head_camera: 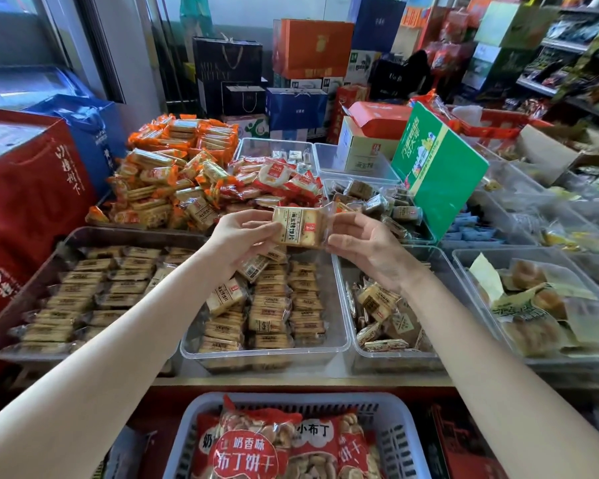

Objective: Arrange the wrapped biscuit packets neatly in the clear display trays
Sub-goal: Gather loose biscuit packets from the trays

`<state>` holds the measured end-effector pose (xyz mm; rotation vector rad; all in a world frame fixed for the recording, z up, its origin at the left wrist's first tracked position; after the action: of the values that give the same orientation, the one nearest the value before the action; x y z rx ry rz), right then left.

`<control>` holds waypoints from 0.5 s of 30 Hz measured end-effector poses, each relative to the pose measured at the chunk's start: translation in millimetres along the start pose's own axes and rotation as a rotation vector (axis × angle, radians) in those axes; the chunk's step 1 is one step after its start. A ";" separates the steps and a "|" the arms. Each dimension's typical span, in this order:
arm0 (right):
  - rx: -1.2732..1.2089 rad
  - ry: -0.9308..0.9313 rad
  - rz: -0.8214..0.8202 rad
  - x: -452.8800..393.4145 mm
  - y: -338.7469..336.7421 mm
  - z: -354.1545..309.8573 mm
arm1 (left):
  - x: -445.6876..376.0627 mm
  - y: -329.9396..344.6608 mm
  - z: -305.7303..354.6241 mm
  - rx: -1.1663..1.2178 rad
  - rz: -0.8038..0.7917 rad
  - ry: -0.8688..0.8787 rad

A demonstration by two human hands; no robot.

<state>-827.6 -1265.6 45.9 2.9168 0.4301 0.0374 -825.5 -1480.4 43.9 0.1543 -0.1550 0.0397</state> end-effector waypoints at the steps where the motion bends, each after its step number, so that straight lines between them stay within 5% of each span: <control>1: 0.052 0.004 -0.001 0.6 1.4 3.7 | -0.9 -1.6 -0.9 -0.024 -0.003 0.022; 4: 0.156 0.009 0.038 0.8 5.2 12.2 | -1.1 -3.2 -0.8 -0.027 -0.039 0.056; 15: -0.182 0.027 0.111 -6.3 4.0 8.2 | 1.6 -3.7 -7.1 0.289 -0.083 -0.100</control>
<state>-832.1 -1272.7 38.6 2.7594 0.2543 0.1256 -822.6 -1482.9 36.7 0.4518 -0.2425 -0.0292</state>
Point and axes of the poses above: each hand's wrist, its own x-axis away from the middle knuckle, its own y-axis out of the palm, z = x × y, the point moved 1 cm from there along -x, towards the middle knuckle, and after that the axes turned 6 degrees about z, right-handed, at the moved point
